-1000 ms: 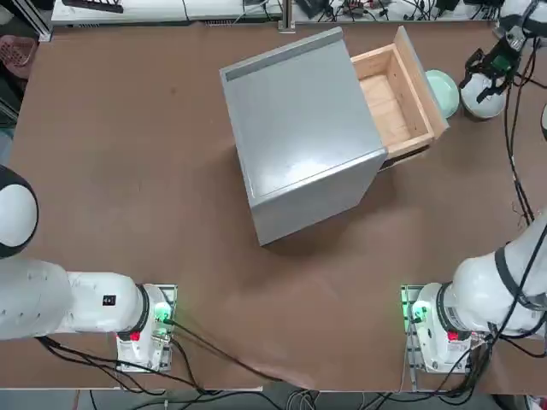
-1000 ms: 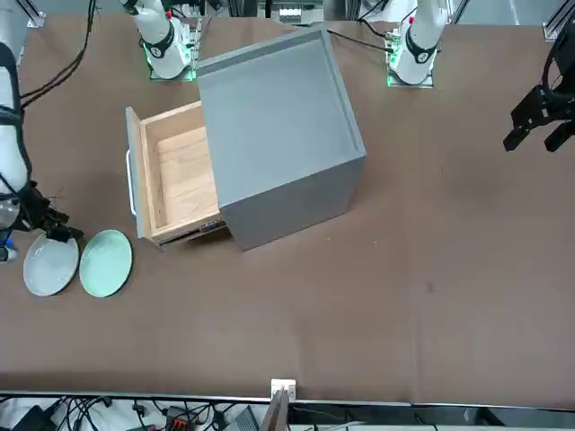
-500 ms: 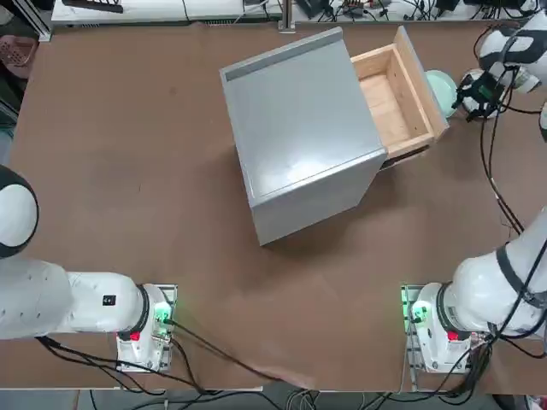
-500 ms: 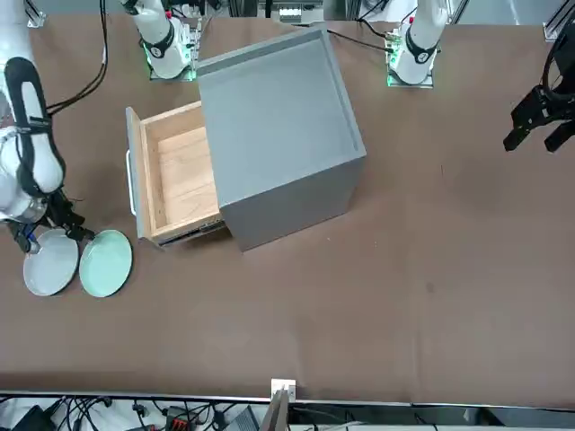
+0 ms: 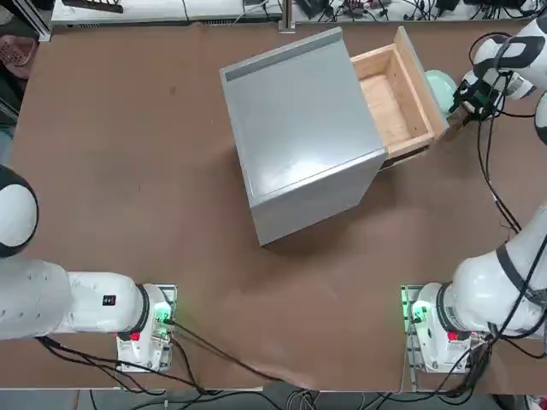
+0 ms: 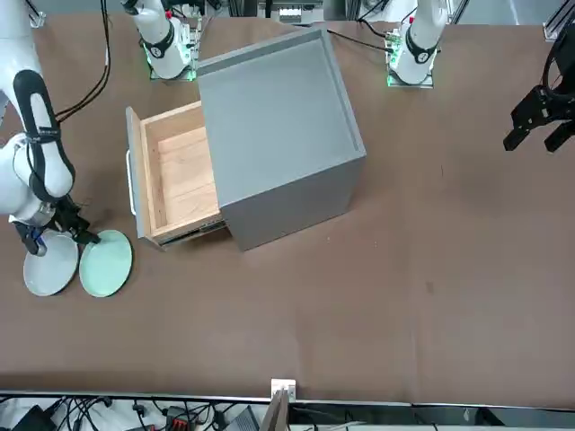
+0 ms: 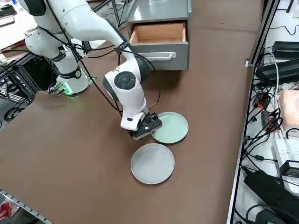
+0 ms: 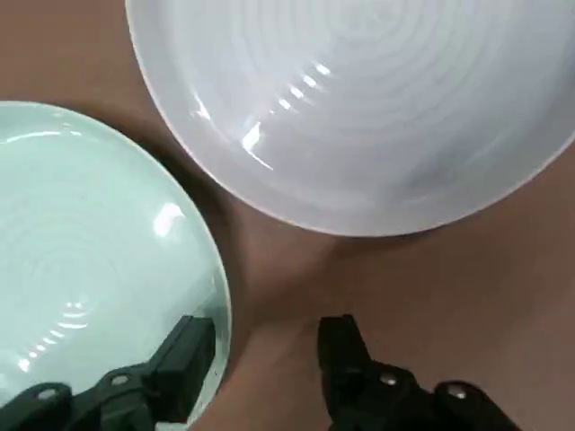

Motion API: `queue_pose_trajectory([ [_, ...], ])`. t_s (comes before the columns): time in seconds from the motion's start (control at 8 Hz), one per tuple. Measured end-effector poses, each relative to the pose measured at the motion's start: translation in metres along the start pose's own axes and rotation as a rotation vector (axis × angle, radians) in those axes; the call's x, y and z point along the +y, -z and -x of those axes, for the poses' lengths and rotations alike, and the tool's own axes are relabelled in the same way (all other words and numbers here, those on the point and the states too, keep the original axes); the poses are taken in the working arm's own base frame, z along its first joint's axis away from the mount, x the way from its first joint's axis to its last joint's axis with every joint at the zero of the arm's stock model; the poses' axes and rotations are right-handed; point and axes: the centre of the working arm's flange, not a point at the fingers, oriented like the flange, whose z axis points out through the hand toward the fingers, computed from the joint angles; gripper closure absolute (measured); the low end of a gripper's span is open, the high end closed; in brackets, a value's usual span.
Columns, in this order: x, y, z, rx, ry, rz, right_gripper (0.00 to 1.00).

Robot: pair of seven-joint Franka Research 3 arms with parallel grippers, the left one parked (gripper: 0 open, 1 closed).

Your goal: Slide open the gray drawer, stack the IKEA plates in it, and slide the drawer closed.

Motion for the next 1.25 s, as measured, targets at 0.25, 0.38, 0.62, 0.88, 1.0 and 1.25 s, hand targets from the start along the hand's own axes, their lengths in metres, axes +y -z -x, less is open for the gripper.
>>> queue_pose_trajectory([
  [0.25, -0.009, -0.004, 0.003, 0.007, 0.002, -0.013, 0.33],
  [0.38, -0.012, -0.007, 0.004, 0.004, 0.006, -0.012, 0.47],
  [0.62, -0.012, -0.005, 0.003, 0.008, 0.004, -0.013, 0.70],
  [0.88, -0.011, -0.002, 0.001, 0.015, 0.003, -0.016, 1.00],
  [1.0, -0.012, -0.001, 0.000, 0.018, 0.005, -0.017, 1.00],
  [1.25, -0.016, 0.020, -0.002, 0.022, 0.015, -0.028, 1.00],
])
